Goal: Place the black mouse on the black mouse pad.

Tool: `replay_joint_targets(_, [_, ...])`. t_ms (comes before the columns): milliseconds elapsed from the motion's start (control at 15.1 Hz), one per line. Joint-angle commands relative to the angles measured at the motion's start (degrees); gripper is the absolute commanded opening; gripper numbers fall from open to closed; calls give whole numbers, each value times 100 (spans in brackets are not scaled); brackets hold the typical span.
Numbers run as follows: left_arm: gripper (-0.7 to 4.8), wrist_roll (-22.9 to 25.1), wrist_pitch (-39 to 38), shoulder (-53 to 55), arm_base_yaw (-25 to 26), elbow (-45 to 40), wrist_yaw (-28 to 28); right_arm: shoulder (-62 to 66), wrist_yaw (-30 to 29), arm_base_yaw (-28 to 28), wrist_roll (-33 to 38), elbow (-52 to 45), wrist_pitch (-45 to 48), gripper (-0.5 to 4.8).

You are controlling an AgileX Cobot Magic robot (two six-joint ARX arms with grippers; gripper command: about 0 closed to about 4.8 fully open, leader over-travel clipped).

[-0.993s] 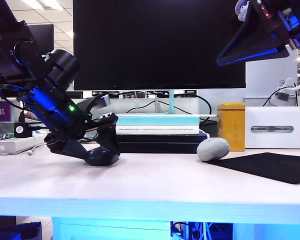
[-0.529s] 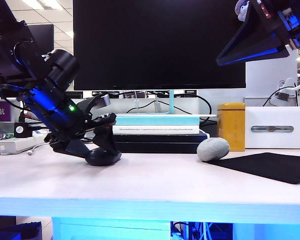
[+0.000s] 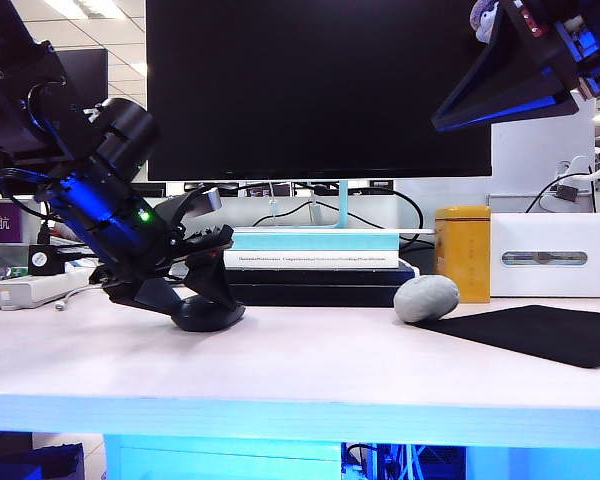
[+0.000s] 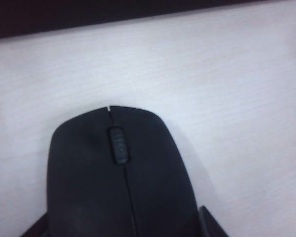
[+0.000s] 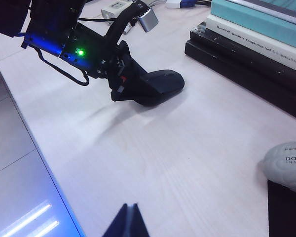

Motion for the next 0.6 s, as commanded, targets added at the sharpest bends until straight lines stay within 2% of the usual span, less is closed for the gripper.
replay_joint_targets(66, [82, 20, 129, -46, 4, 52, 138, -11, -33, 2, -15, 35, -57, -6])
replay_joint_targets(265, [82, 7, 63, -422, 2, 107, 164, -11, -31, 2, -17, 35, -118, -6])
replay_joint_targets(463, [82, -129, -162, -787, -42, 107, 516, -20, 24, -4, -87, 35, -162, -6])
replay_joint_targets(596, [68, -94, -323, -1025, -317, 107, 531, -66, 479, -9, -105, 35, -295, -6])
